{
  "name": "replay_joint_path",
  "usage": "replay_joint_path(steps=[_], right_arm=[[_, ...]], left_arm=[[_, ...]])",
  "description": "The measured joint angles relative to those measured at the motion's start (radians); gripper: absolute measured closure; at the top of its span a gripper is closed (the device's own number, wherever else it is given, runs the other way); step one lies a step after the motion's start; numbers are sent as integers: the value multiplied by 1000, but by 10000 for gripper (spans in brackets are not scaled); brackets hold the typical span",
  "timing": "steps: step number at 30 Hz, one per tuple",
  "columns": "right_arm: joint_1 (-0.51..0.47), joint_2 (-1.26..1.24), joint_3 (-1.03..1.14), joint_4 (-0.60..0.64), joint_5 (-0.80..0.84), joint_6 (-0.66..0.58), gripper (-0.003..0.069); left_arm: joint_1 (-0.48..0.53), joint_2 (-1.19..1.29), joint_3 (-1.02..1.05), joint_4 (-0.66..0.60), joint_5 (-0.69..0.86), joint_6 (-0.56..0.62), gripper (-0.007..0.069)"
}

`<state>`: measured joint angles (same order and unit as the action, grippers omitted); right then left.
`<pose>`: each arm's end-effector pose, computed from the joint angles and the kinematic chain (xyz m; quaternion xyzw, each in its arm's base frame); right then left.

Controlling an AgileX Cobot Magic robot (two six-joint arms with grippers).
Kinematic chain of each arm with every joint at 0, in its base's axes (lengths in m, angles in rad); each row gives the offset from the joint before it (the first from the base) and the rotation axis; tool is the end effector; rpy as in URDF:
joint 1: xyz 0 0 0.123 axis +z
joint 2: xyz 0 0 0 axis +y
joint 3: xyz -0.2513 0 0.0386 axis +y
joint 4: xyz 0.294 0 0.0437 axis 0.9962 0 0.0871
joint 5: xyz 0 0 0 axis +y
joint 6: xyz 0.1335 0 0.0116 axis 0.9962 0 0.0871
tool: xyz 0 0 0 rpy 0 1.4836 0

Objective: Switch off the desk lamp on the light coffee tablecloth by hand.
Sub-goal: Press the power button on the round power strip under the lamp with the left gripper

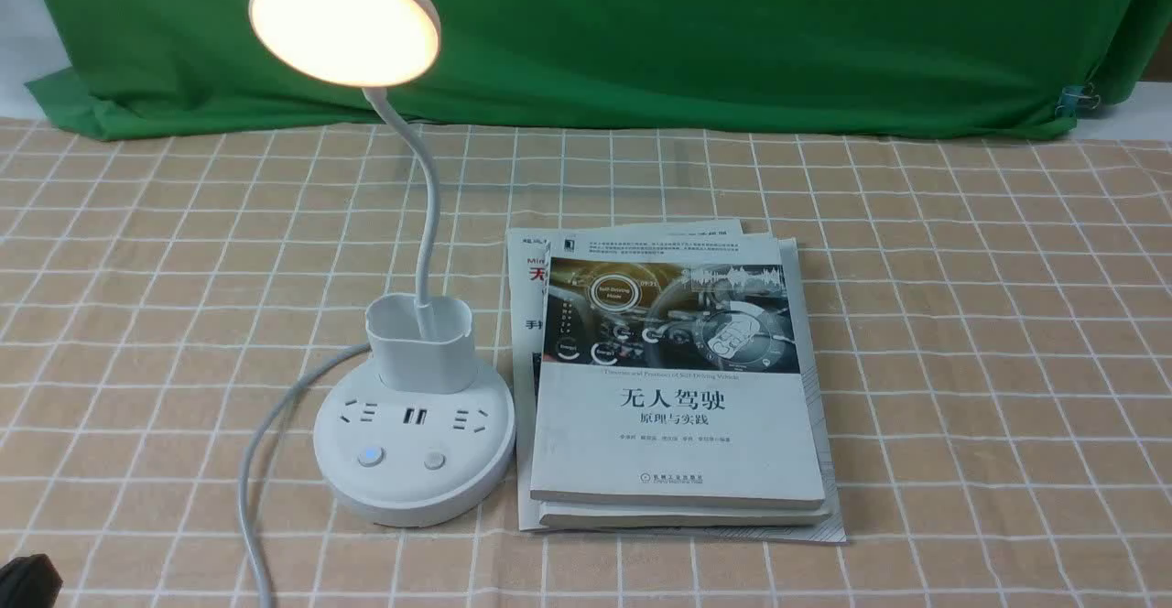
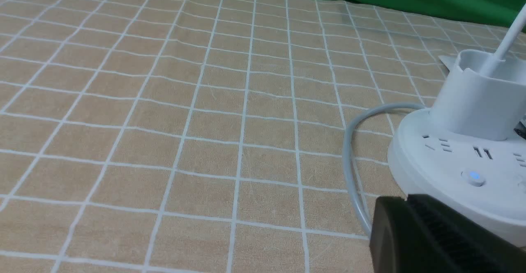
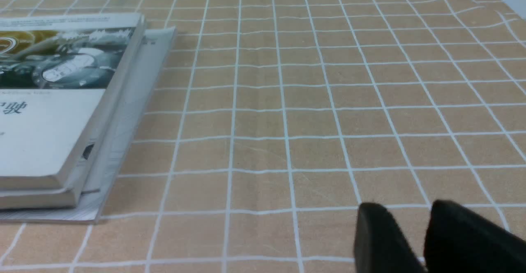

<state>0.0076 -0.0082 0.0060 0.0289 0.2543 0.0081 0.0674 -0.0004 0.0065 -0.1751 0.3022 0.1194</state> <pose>0.1745 0.0023 0.1818 0.0085 0.7629 0.0169 0.6463 0.1737 0.0047 0.1746 -0.0287 0.7788 -0.0141 0.6264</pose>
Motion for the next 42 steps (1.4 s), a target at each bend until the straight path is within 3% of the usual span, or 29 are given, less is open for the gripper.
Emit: replay_joint_path(steps=[19, 21, 27, 33, 36, 40, 42], right_arm=[[0, 0, 0, 0, 0, 0, 418], [0, 0, 0, 0, 0, 0, 418], [0, 0, 0, 0, 0, 0, 418], [0, 0, 0, 0, 0, 0, 418], [0, 0, 0, 0, 0, 0, 418], [0, 0, 0, 0, 0, 0, 418], [0, 0, 0, 0, 0, 0, 418]], left_arm=[[0, 0, 0, 0, -7, 0, 618], [0, 0, 0, -80, -66, -44, 618], [0, 0, 0, -499, -274, -184, 618], [0, 0, 0, -512, -390, -191, 618], [0, 11, -35, -499, -302, -193, 618], [0, 131, -185, -439, -66, -178, 618], [0, 277, -311, -363, 134, -145, 618]])
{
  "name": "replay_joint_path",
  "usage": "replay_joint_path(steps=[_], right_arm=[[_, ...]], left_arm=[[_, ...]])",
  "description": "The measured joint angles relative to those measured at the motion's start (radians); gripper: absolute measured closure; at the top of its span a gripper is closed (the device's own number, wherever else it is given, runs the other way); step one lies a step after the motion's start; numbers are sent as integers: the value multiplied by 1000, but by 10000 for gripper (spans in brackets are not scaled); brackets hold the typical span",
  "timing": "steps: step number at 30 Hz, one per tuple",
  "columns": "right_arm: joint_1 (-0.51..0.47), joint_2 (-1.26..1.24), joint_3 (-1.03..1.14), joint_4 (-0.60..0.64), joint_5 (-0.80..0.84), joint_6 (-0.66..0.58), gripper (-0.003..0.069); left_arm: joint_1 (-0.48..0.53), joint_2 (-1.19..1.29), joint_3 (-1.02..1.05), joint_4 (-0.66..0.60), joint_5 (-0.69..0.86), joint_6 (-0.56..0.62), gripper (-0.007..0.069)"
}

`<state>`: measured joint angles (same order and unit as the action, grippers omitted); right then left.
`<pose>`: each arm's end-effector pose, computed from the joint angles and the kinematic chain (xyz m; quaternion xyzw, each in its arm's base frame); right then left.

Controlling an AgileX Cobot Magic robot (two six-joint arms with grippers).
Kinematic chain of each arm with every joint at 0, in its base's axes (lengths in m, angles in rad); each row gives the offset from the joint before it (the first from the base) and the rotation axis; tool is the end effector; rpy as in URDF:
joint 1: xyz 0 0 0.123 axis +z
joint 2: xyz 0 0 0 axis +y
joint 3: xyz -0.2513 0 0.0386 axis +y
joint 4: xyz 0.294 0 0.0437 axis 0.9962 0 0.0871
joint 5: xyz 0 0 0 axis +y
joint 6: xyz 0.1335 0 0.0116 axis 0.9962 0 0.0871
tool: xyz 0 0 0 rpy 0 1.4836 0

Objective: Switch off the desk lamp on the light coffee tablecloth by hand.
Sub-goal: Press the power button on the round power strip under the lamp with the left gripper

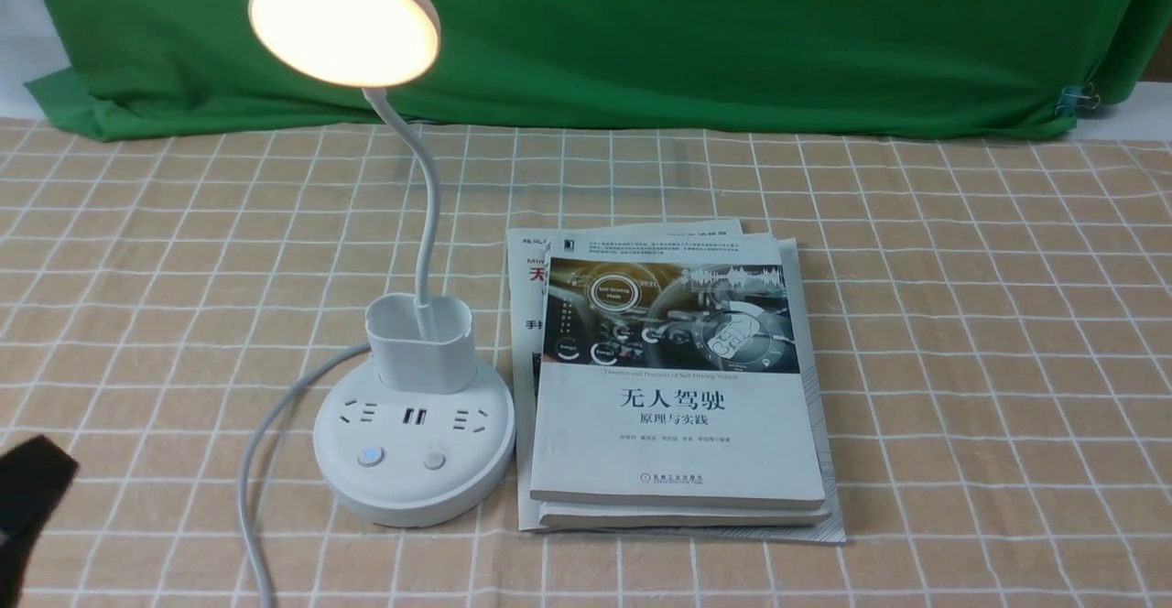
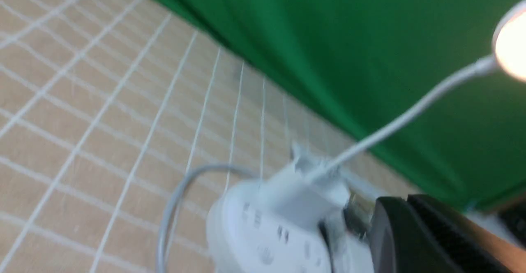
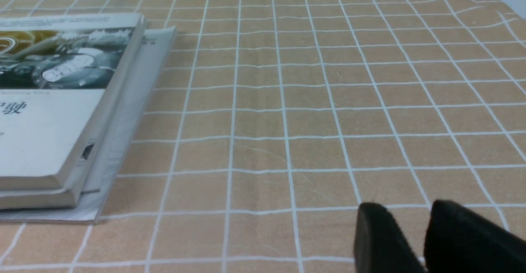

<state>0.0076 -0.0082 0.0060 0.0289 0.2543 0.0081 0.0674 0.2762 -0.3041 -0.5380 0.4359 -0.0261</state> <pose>0.1745 0.0023 0.1818 0.0085 0.7629 0.0169 0.6463 0.1892 -0.0163 0.2462 -0.1661 0.7749 -0.2203 0.5687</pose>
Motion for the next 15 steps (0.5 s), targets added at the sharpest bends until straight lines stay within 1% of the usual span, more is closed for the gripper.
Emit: replay_joint_path(steps=[1, 4, 6, 8, 9, 11, 15], right_arm=[[0, 0, 0, 0, 0, 0, 418], [0, 0, 0, 0, 0, 0, 418], [0, 0, 0, 0, 0, 0, 418], [0, 0, 0, 0, 0, 0, 418], [0, 0, 0, 0, 0, 0, 418], [0, 0, 0, 0, 0, 0, 418], [0, 0, 0, 0, 0, 0, 418]], left_arm=[[0, 99, -73, 33, 116, 47, 618], [0, 313, -204, 84, 322, 177, 618], [-12, 445, -270, 94, 406, 232, 618], [-62, 579, -328, 110, 430, 260, 618], [-92, 628, -349, 126, 429, 263, 620], [-184, 749, -402, 195, 428, 245, 628], [-388, 948, -515, 367, 420, 134, 633]])
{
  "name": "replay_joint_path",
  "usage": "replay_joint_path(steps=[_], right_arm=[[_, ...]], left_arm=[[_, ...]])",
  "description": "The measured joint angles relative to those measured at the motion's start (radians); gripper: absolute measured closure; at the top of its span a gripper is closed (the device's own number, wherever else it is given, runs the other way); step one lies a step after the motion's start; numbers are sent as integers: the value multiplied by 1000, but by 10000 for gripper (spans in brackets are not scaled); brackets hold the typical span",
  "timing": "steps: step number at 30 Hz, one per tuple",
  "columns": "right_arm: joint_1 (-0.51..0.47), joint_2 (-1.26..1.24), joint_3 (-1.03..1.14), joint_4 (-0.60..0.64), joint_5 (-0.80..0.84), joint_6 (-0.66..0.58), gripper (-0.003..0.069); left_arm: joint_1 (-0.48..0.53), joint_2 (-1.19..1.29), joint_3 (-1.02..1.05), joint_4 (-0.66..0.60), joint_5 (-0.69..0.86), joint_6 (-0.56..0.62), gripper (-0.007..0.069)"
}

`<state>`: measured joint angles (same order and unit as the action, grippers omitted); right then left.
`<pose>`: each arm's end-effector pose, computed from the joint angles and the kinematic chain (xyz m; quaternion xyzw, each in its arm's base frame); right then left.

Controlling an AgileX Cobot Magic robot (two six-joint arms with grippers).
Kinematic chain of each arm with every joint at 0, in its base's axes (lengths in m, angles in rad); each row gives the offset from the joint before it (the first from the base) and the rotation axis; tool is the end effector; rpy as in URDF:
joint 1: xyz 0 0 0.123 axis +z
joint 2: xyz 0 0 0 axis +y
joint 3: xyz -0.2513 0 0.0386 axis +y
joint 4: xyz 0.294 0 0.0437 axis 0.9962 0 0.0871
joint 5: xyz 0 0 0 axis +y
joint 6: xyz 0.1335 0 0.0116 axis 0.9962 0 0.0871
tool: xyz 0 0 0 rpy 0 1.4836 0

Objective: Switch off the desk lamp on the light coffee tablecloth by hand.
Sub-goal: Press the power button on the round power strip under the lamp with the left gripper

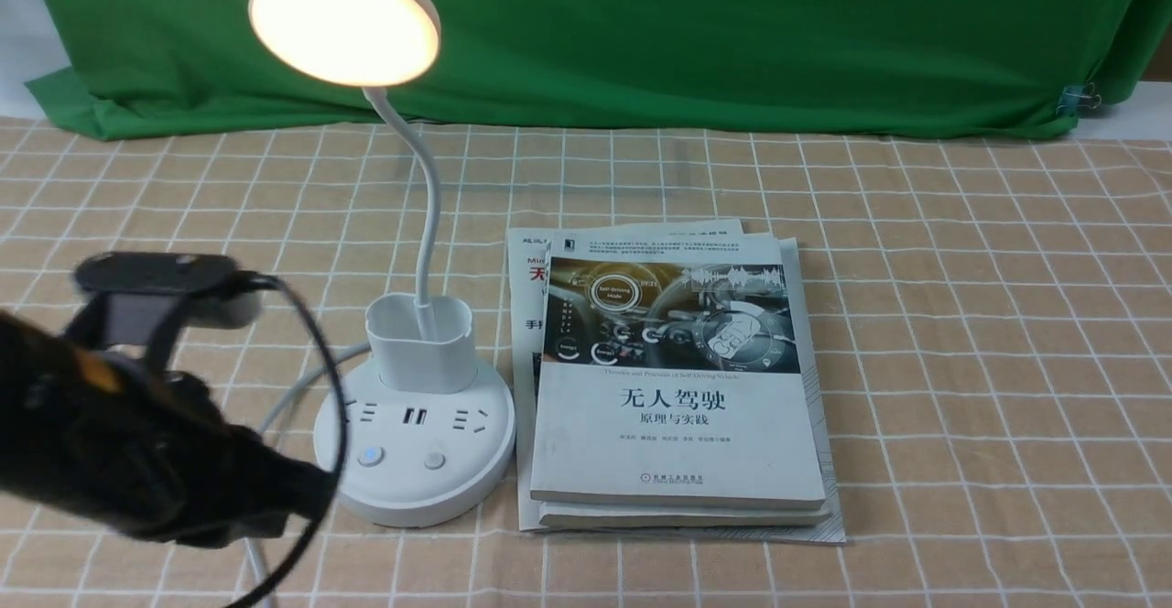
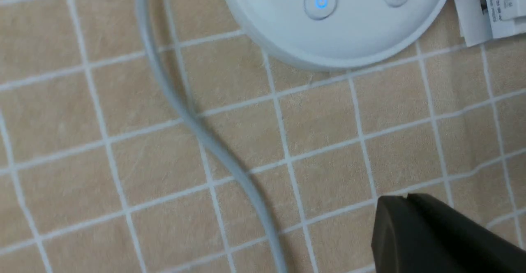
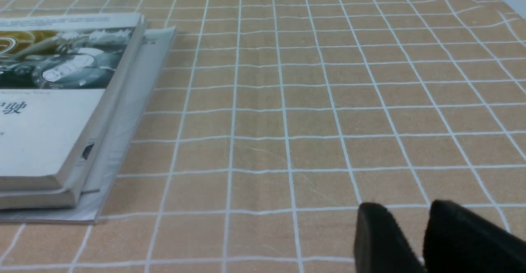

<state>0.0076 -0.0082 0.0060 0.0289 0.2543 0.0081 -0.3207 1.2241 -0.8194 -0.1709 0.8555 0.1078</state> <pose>0.1745 0.0023 0.1818 0.0085 0.7629 0.0169 0.6463 0.2704 -0.1080 0.1747 0.1665 0.9633 -0.0947 0.1879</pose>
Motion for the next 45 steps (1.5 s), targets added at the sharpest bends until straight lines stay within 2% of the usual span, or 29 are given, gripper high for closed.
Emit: replay_joint_path(steps=[3, 6, 13, 21, 45], right_arm=[[0, 0, 0, 0, 0, 0, 418], [0, 0, 0, 0, 0, 0, 418], [0, 0, 0, 0, 0, 0, 418], [0, 0, 0, 0, 0, 0, 418], [0, 0, 0, 0, 0, 0, 418]], left_arm=[[-131, 120, -72, 104, -58, -88, 633], [-169, 195, -105, 104, -112, -124, 633], [-151, 343, -196, 115, -133, -134, 633], [-141, 456, -316, 135, -31, -137, 633], [-141, 552, -339, 118, -22, -145, 633]])
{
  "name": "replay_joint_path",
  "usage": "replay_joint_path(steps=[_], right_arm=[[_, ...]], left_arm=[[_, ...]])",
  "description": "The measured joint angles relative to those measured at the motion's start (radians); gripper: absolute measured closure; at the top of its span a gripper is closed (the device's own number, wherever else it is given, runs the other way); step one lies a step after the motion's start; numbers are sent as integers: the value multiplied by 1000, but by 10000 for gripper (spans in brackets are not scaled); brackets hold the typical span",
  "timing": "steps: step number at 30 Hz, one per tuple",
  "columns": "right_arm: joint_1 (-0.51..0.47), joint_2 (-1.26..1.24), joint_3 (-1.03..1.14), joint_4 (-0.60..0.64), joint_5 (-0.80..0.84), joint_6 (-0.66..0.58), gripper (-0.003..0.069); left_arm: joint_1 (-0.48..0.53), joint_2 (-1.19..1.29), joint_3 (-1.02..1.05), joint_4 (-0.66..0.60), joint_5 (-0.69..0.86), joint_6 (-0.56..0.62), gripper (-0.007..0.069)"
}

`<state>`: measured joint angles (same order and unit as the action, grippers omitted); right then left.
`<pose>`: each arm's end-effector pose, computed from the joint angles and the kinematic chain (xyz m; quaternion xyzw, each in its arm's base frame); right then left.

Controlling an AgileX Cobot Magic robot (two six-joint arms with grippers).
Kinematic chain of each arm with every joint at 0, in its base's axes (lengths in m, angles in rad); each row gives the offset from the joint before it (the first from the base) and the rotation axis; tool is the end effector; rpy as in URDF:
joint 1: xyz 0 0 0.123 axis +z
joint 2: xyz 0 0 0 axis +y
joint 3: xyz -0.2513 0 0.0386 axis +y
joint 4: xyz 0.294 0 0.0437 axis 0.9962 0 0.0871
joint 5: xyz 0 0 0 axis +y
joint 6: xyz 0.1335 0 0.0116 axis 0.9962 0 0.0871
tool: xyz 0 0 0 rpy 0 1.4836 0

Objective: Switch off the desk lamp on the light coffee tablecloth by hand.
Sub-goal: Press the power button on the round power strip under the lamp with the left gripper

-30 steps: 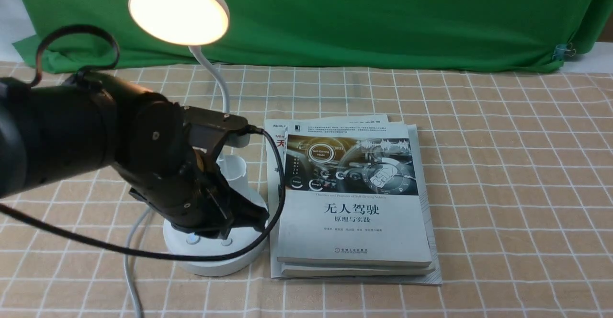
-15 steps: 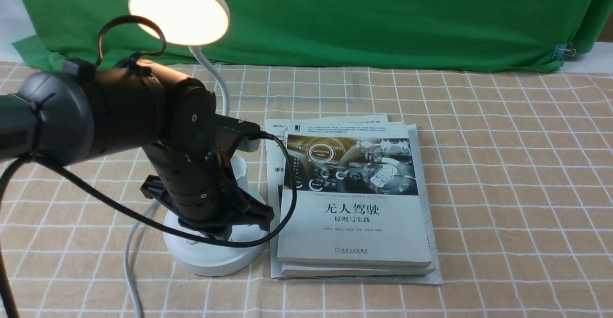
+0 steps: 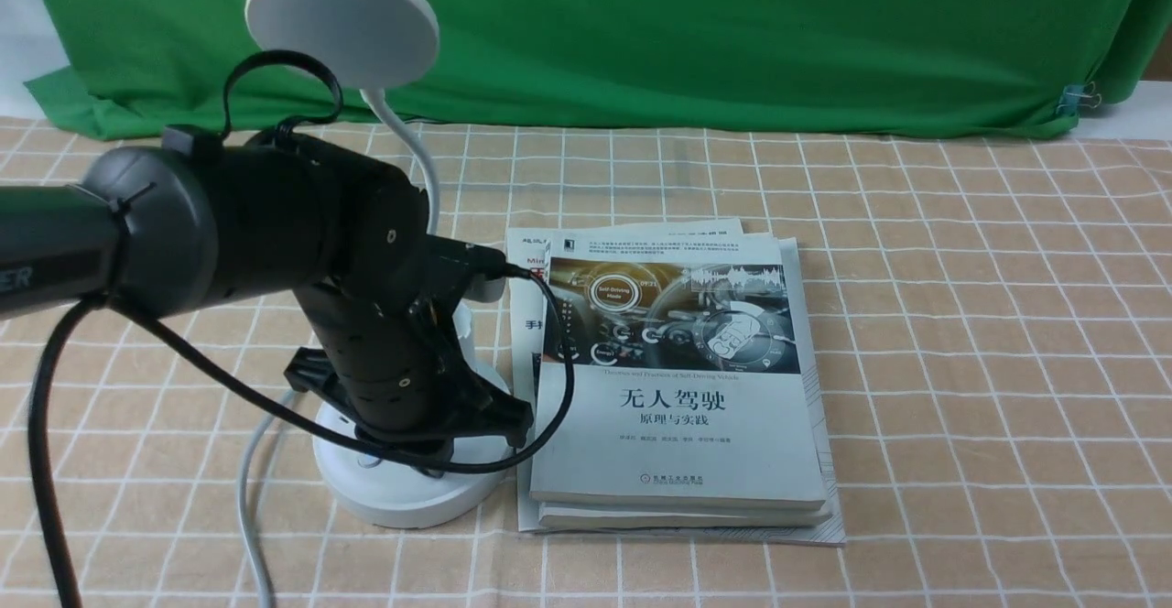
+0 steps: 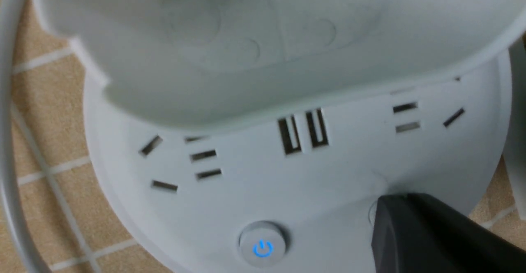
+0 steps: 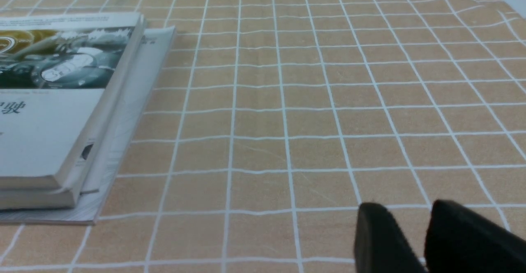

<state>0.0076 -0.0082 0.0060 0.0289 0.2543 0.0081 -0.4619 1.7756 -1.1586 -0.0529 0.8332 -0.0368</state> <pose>0.1745 0.0023 0.1818 0.0085 0.7629 0.0169 0.6463 0.3393 -0.1748 0.0957 0.1944 0.9752 -0.0462 0.0952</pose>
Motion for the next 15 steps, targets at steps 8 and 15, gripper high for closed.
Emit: replay_joint_path(steps=[8, 15], right_arm=[[0, 0, 0, 0, 0, 0, 418], [0, 0, 0, 0, 0, 0, 418]], left_arm=[[0, -14, 0, 25, 1, -1, 633], [0, -26, 0, 31, -10, -6, 633]])
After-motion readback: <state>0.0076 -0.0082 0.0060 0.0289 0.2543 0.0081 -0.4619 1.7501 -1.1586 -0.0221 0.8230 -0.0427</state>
